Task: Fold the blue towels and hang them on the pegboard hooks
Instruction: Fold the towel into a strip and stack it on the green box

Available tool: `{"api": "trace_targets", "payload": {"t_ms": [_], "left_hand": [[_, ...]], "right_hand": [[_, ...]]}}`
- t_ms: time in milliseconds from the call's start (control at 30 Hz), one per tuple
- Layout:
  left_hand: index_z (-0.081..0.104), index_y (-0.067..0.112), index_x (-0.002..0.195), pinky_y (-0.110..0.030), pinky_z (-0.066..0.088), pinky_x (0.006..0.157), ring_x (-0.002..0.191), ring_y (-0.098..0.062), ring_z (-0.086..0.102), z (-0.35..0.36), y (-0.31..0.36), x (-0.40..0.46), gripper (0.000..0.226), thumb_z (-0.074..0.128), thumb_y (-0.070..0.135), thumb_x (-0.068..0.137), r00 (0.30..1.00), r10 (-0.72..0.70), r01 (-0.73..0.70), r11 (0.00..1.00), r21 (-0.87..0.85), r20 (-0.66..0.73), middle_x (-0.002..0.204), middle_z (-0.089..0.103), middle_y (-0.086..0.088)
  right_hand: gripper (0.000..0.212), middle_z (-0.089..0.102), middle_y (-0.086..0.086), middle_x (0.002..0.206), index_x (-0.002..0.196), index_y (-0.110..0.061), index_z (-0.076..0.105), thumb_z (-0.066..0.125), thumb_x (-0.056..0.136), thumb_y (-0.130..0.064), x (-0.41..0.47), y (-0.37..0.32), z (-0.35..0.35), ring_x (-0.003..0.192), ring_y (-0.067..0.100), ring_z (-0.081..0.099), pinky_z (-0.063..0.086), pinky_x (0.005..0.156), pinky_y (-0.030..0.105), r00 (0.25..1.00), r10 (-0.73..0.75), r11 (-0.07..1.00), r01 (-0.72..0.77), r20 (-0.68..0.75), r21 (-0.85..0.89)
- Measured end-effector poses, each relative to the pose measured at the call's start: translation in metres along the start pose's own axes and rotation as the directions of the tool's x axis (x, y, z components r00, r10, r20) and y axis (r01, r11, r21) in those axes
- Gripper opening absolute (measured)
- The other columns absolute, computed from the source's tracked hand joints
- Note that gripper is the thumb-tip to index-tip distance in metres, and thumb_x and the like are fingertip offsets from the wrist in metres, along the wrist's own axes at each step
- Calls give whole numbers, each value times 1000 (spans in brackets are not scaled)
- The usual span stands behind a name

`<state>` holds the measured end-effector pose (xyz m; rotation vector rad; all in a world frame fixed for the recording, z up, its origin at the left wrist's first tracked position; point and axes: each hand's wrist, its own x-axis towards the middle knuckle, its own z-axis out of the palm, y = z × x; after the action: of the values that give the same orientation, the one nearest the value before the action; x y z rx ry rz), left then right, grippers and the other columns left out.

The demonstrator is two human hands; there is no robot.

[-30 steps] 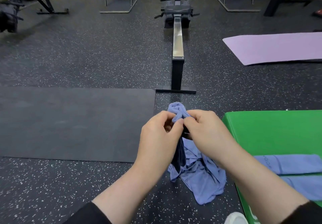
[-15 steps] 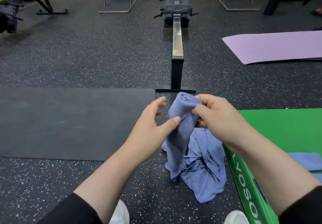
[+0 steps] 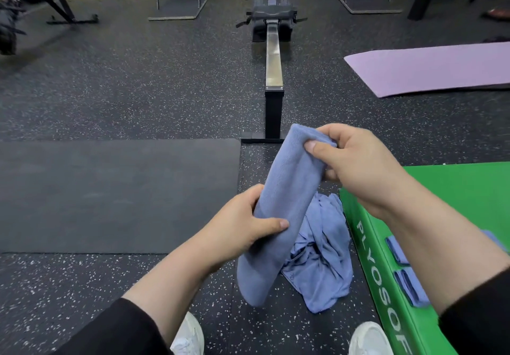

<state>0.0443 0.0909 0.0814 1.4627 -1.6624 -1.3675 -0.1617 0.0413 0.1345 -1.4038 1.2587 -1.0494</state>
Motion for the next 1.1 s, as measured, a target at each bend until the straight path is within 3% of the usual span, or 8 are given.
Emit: {"api": "trace_targets", "payload": {"t_ms": [233,367,467,600,733,833,933,1100], "left_hand": [[66,23,107,-54,51,96,100,-32,68,-5,-23,-12,44,75,31,65,981,-145,143,989,26,126,107,72,-9],[65,26,101,-38,46,78,81,-15,60,-9,-39,-22,37,72,23,66,954,-217,210,976,56,205,91,69,1],[64,29,98,-34,40,73,74,-13,54,-15,-47,-30,32,67,21,67,941,-276,255,958,129,197,84,65,3],[64,24,97,-30,33,64,66,-14,50,-22,-51,-40,28,60,24,69,931,-343,330,937,109,125,74,60,4],[67,19,104,-32,48,72,77,-14,65,-27,-54,-49,17,72,21,88,956,-287,289,957,-25,61,91,75,-1],[69,14,112,-38,55,83,88,-21,71,-34,-54,-58,40,84,19,76,954,-258,275,956,-98,154,104,76,-12],[73,12,105,-44,52,79,81,-27,67,-38,-60,-64,42,84,22,66,933,-299,316,947,-57,200,100,75,-20],[75,13,95,-37,45,72,71,-21,59,-37,-58,-63,34,82,23,64,952,-297,301,953,-43,80,86,73,-22]], "right_hand": [[14,68,5,84,102,-11,71,57,101,-14,8,14,-20,70,13,64,57,63,30,990,110,986,-98,-84,137],[15,70,1,78,100,-11,69,55,103,-14,10,32,-28,69,14,66,58,66,33,978,187,966,-166,-92,199],[14,69,2,82,100,-12,68,55,103,-15,12,46,-34,73,15,66,60,74,38,967,232,949,-200,-108,245],[12,69,5,87,104,-10,66,55,103,-14,10,60,-35,76,17,67,59,64,31,946,295,919,-243,-133,310],[12,70,12,97,106,-7,65,53,103,-10,9,73,-34,87,22,68,63,68,34,907,377,852,-259,-190,455],[15,72,11,96,114,-5,63,54,102,-7,5,75,-38,84,20,70,63,66,34,882,414,810,-242,-226,535],[10,72,8,88,107,-7,63,54,102,-7,1,74,-44,78,18,70,61,63,33,881,411,816,-242,-233,525],[10,70,8,94,99,-10,64,55,102,-8,-12,78,-64,82,19,68,61,66,36,885,407,852,-277,-227,444]]}}
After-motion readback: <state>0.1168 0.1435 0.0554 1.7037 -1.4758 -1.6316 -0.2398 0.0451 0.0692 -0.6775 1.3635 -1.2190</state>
